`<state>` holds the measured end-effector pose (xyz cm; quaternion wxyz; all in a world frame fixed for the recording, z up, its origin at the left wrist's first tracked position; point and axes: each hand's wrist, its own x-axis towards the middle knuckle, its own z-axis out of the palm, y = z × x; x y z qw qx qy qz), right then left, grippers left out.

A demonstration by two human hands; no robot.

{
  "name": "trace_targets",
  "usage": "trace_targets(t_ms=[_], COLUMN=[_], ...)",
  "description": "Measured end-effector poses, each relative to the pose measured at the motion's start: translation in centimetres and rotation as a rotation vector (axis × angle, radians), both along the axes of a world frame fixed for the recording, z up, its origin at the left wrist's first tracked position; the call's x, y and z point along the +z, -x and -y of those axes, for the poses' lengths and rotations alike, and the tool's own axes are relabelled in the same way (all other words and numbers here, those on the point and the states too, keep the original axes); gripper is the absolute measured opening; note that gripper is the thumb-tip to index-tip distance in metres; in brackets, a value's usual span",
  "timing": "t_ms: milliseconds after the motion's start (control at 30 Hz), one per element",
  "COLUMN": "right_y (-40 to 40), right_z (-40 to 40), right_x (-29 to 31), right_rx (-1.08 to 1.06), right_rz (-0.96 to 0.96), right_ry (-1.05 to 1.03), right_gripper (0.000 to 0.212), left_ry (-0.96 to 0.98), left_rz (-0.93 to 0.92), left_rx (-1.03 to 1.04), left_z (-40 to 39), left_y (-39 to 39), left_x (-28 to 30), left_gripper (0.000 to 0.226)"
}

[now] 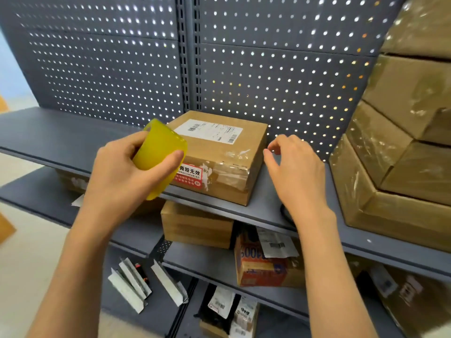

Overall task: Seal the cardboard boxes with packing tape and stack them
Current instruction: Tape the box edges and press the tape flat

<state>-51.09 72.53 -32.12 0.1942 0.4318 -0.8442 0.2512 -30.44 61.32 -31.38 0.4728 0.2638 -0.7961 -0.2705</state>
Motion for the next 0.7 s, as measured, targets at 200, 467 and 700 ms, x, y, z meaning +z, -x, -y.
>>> trace_targets(t_ms=[200,467,700], right_y=[-2.2,-7.2,-11.8], right_z=[3.9,10.8,15.1], right_x=[1.8,2.5,2.1], right_rx=[0.029,-0.099,-0.22], right_rz=[-0.04,-0.004,0.022], right_ry=[-0.01,0.026,0.034], right_gripper=[0.021,0.022,0.023], left_ry=[0.274,0.466,0.506], left_rz=[0.182,0.392,0.583], left_rx=[0.102,0.078,-0.047], left_z=[7.0,18.7,25.8], left_y=[-1.2,-4.0,-5.3], left_x=[1.1,-1.2,-5.0], left_gripper=[0.037,0.077,0.059])
